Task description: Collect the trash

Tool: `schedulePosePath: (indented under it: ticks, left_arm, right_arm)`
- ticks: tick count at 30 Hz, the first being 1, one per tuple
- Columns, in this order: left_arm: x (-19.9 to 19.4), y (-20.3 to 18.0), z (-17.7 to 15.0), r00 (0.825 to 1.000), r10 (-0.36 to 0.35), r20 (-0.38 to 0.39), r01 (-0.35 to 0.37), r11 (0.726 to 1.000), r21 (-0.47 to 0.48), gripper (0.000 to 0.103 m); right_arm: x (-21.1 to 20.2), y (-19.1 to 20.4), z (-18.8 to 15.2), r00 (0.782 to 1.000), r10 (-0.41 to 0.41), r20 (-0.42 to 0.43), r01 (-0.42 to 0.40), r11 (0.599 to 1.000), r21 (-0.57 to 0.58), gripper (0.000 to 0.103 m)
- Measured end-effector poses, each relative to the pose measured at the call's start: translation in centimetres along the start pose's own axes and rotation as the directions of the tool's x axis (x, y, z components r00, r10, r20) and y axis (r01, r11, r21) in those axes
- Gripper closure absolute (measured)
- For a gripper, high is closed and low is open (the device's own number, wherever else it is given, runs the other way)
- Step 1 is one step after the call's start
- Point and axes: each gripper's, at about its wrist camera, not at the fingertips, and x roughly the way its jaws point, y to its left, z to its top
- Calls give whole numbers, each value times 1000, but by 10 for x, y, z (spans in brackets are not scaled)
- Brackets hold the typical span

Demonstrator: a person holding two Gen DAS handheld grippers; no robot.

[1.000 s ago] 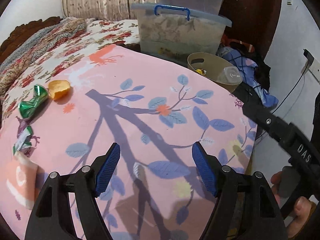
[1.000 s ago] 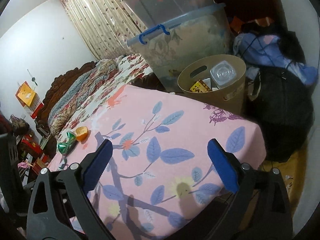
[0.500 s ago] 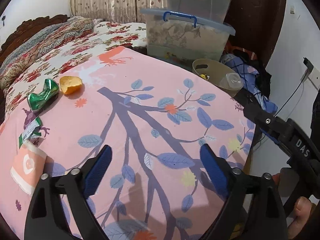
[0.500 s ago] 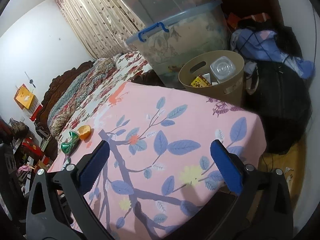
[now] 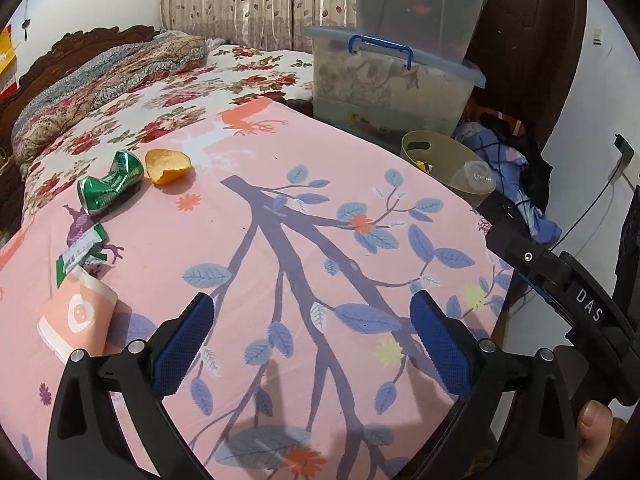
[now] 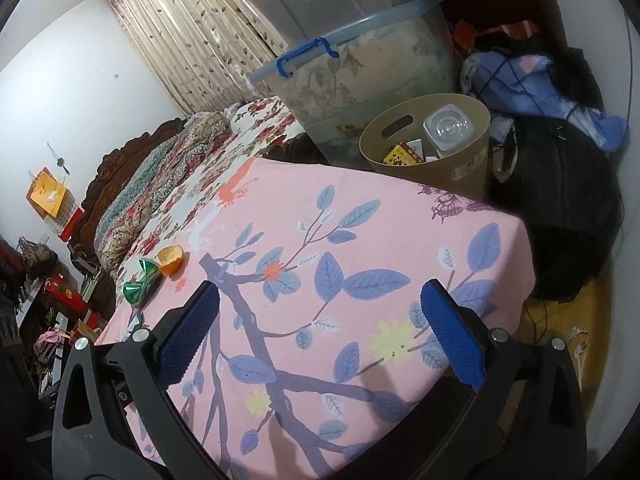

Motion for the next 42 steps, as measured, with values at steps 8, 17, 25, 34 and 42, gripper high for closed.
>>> schedulePosePath:
  ticks: [8,17,25,34,42]
  left_arm:
    - [-8,1,3,1000,-1,8,1,1000,20,9]
    - [-9,14,2,999,35,-3,-35,999,-25,9]
    - [-9,14,0,999,38,-26,-38,999,-7,9]
    - [-8,23,-3,999,6,-44,-7,1000,-31,8]
    - [-11,40,-3,999,-13,-35,10,997,-81,8]
  right_arm:
    - [2,2,-1,1000,4,-13,-3,1000,13,3]
    - [3,4,-3,1000,17,-27,-16,1000,14,3]
    - [3,6,-5,999,14,-36,-13,1000,15,3]
    - [5,7,-7,999,6,-43,-6,1000,8,3]
    - [11,16,-9,998,-2,-57,1,1000,-16,3]
